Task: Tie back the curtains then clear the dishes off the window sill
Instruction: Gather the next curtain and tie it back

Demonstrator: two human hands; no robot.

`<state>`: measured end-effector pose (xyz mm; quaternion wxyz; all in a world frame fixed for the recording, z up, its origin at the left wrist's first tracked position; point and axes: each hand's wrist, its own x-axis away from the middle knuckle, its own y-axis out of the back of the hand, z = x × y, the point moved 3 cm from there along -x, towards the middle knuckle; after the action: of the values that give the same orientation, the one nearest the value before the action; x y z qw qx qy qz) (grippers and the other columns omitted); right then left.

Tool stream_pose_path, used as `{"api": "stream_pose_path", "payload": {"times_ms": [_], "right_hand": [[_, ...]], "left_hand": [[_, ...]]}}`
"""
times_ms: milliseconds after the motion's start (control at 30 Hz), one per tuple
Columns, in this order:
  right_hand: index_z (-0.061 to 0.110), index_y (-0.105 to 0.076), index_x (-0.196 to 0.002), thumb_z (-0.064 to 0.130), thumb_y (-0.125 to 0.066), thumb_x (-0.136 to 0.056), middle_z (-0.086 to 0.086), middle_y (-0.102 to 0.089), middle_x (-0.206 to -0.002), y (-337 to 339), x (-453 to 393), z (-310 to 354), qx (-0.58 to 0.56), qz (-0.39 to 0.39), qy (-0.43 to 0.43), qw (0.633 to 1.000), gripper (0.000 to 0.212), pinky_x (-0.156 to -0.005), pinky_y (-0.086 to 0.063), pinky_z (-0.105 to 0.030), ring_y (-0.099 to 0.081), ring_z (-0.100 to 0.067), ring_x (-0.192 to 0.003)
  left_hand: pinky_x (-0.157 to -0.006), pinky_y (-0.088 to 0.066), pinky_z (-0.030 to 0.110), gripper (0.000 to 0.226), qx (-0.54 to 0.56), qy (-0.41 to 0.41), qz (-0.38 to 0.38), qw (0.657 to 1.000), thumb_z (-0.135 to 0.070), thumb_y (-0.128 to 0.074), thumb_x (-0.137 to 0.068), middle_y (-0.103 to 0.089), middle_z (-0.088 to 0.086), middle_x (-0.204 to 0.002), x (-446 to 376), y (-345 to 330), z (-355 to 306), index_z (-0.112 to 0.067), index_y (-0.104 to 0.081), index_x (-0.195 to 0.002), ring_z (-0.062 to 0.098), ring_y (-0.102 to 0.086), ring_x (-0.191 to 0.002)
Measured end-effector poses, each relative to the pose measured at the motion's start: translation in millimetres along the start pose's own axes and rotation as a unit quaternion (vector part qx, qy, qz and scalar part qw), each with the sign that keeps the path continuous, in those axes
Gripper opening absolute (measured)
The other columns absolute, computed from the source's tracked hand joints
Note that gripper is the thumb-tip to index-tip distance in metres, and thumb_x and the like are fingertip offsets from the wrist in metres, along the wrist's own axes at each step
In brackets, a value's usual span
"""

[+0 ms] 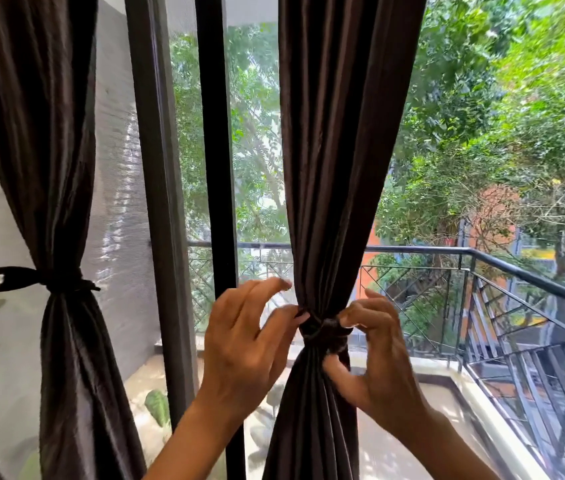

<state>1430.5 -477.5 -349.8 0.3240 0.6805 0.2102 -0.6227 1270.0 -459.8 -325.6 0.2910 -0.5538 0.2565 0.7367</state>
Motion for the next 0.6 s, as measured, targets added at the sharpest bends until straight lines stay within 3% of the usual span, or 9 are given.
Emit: {"api": "stream_pose_path", "payload": {"times_ms": [133, 200, 267, 467, 600], "right_hand": [[0.011, -0.06, -0.098, 0.01, -0.063, -0.085, -0.003, -0.067, -0.107, 16.6, -8.8, -4.9, 0.073, -0.003, 0.078, 0.994, 0.014, -0.101, -0.042, -0.033, -0.06, -0.019, -0.097], [0.007, -0.07, -0.098, 0.01, -0.059, -0.09, -0.008, -0.066, -0.11, 22.6, -9.1, -6.0, 0.094, -0.012, 0.085, 0.992, 0.013, -0.093, -0.048, -0.032, -0.064, -0.023, -0.097], [0.005, -0.075, -0.091, 0.009, -0.057, -0.091, -0.007, -0.069, -0.099, 26.0, -10.7, -6.1, 0.124, -0.023, 0.09, 0.988, 0.018, -0.092, -0.048, -0.036, -0.064, -0.025, -0.089], [0.011, -0.074, -0.08, 0.013, -0.062, -0.088, 0.005, -0.07, -0.087, 25.0, -16.4, -4.4, 0.191, 0.001, 0.074, 0.979, 0.014, -0.093, -0.038, -0.037, -0.06, -0.013, -0.089], [0.012, -0.071, -0.077, 0.02, -0.051, -0.093, 0.005, -0.068, -0.084, 27.1, -3.6, -10.2, 0.21, 0.041, 0.047, 0.976, 0.026, -0.106, -0.03, -0.052, -0.059, -0.01, -0.103]], "left_hand": [[-0.083, -0.043, 0.034, 0.01, 0.069, 0.134, -0.007, 0.989, -0.019, -0.063, -0.088, -0.058, 0.003, -0.105, -1.6, -8.4, 2.7, -0.011, -0.066, -0.082, 0.023, -0.056, -0.098], [-0.082, -0.043, 0.036, 0.012, 0.113, 0.188, 0.001, 0.976, -0.021, -0.063, -0.087, -0.058, 0.0, -0.102, -1.6, -12.7, 3.8, -0.011, -0.066, -0.081, 0.018, -0.054, -0.099], [-0.081, -0.043, 0.037, 0.012, 0.146, 0.224, 0.01, 0.963, -0.023, -0.062, -0.087, -0.058, -0.004, -0.1, -0.2, -17.9, 5.2, -0.013, -0.064, -0.081, 0.014, -0.054, -0.099], [-0.077, -0.044, 0.041, 0.015, 0.175, 0.32, 0.032, 0.931, -0.029, -0.059, -0.087, -0.054, -0.005, -0.092, 8.4, -37.9, 25.1, -0.02, -0.055, -0.075, 0.018, -0.053, -0.091], [-0.081, -0.042, 0.043, 0.017, 0.134, 0.382, 0.047, 0.913, -0.027, -0.063, -0.085, -0.051, 0.002, -0.094, 19.9, -53.5, 47.1, -0.018, -0.055, -0.073, 0.022, -0.048, -0.093]]}}
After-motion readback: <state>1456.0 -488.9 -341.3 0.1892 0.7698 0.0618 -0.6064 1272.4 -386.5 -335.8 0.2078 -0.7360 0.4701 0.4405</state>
